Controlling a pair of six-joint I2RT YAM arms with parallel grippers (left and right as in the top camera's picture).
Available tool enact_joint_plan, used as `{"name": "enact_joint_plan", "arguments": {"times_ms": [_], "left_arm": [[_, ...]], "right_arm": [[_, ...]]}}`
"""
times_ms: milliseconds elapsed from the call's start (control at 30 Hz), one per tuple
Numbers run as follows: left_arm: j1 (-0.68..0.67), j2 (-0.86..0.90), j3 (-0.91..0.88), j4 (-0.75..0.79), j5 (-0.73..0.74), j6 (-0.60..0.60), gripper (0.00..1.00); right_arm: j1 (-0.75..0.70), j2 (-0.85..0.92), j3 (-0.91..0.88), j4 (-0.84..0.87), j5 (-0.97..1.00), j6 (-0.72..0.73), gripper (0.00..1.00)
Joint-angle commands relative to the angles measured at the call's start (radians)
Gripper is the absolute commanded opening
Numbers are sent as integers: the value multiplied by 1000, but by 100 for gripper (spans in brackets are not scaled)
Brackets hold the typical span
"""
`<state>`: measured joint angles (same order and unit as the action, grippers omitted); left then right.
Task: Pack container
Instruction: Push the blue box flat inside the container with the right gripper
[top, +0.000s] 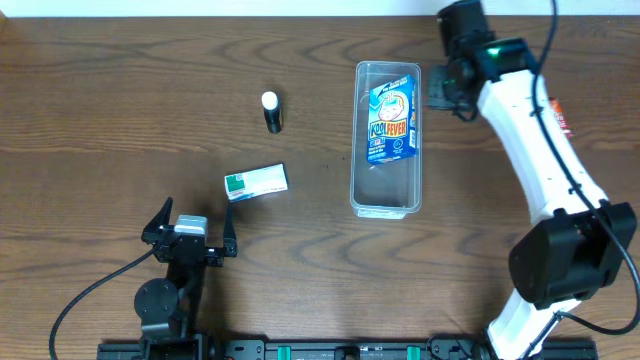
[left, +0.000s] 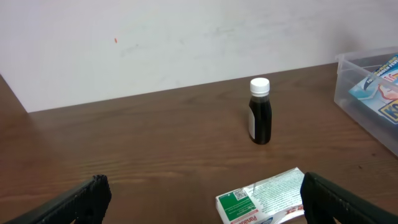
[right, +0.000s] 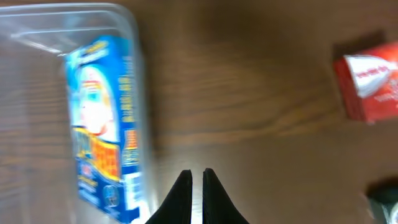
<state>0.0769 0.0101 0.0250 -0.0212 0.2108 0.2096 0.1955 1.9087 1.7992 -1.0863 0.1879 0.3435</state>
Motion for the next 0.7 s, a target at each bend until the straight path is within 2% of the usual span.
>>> {"name": "enact_joint_plan", "arguments": {"times_ms": [0,267,433,667], "left_arm": [[3,-5,-21,-26,17,-5,98],[3,-5,-21,-26,17,-5,98],[3,-5,-21,-26,17,-5,98],[3,-5,-21,-26,17,-5,98]], "right_arm": [[-43,-1,19,-11,-80,-29,4],[-2,-1,19,59,-320,-178,1],[75,10,19,89,-192,-180,1],[143,74,18,93,-155,-179,1]]}}
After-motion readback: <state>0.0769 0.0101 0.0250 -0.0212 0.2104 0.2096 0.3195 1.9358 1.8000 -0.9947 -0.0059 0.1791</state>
